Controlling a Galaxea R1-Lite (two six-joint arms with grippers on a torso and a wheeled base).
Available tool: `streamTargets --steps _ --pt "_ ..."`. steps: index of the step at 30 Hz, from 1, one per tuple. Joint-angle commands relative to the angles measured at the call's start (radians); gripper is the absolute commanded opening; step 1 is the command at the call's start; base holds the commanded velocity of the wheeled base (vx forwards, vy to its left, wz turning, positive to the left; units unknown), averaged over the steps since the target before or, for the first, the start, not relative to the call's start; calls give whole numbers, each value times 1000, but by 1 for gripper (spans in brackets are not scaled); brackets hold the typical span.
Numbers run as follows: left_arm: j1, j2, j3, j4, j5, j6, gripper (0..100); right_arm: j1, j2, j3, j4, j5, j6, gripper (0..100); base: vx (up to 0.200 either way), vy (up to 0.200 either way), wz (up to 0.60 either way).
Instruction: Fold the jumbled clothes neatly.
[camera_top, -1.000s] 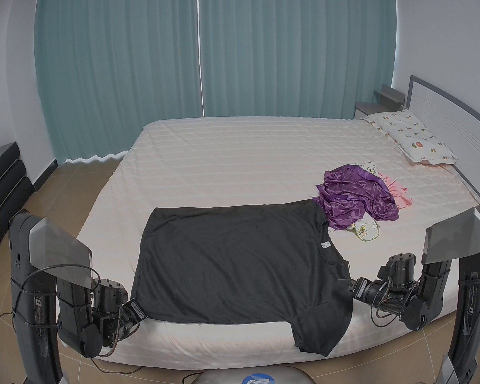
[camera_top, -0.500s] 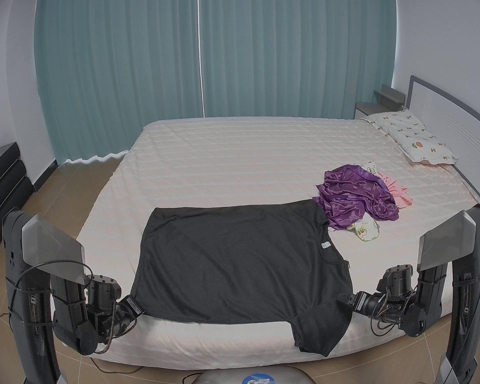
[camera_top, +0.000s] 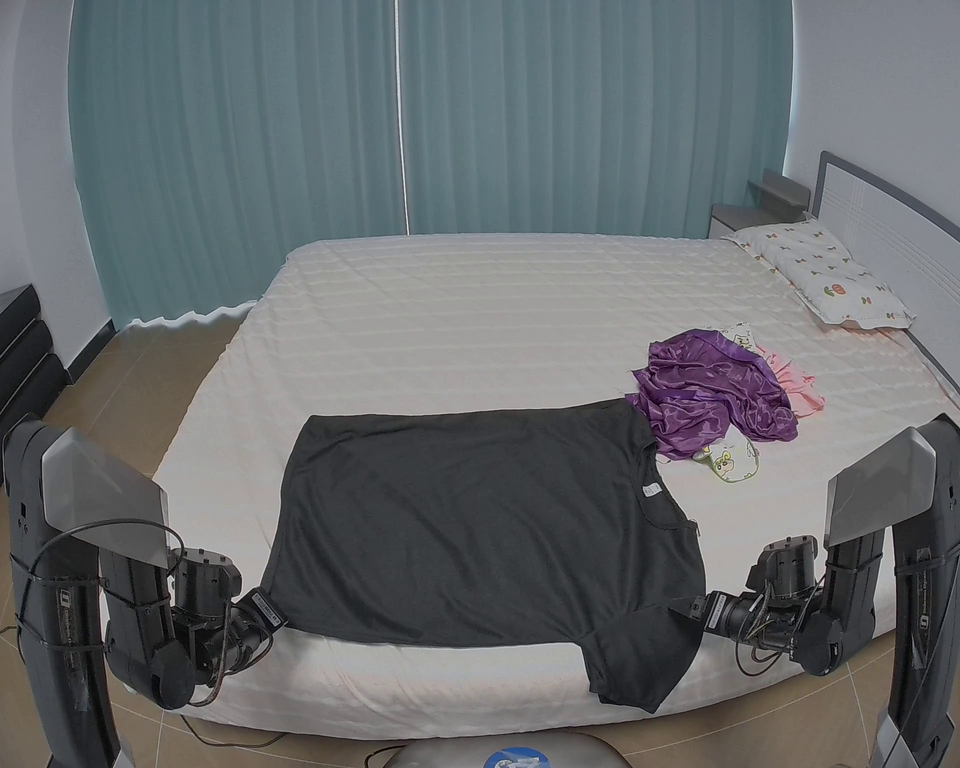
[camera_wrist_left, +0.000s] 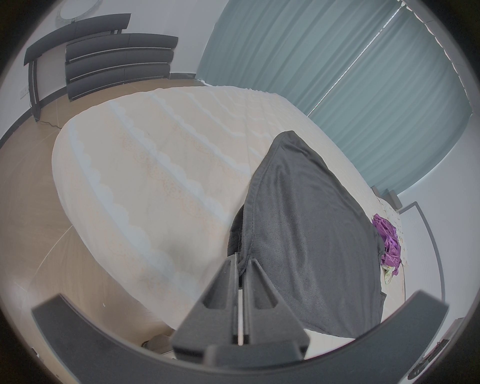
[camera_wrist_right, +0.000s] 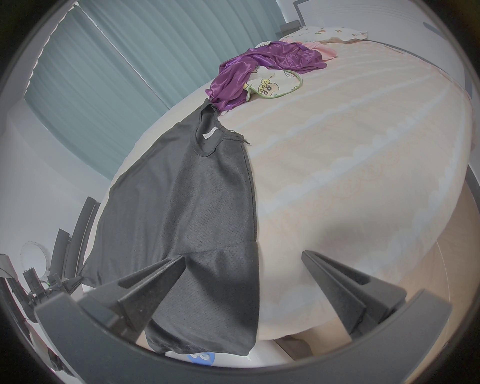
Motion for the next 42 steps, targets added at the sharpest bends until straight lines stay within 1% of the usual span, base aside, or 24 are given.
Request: streamTargets --steps 1,7,10,17,20,23,28,29,32,36,39,42 --pt "1 3 -4 0 2 0 0 2 30 -25 6 0 0 100 0 0 0" --pt "1 3 -4 0 0 0 0 3 42 -34 5 0 -4 100 0 0 0" --pt "1 5 -4 0 0 0 0 3 47 -39 3 0 -23 100 0 0 0" --pt "1 6 1 0 0 -2 0 0 43 -39 6 1 -23 100 0 0 0" --pt "-2 8 4 0 0 -2 0 -18 43 -39 11 1 -24 100 0 0 0" --pt "-4 9 4 0 0 -2 0 -21 45 -36 12 4 -38 100 0 0 0" --pt "-7 12 5 0 2 -2 0 -52 39 -40 9 11 -64 100 0 0 0" --pt "-7 12 5 0 2 -2 0 -79 33 -42 5 18 -67 100 0 0 0" --pt "-7 12 5 0 2 -2 0 -121 20 -40 -2 52 -67 100 0 0 0" --pt "-7 9 5 0 2 -4 0 -170 -4 -36 -5 150 -61 100 0 0 0" --pt "-7 6 5 0 0 -13 0 -174 1 -37 -29 192 -57 100 0 0 0" --pt "-5 5 5 0 0 -16 0 -161 16 -40 -67 212 -58 100 0 0 0"
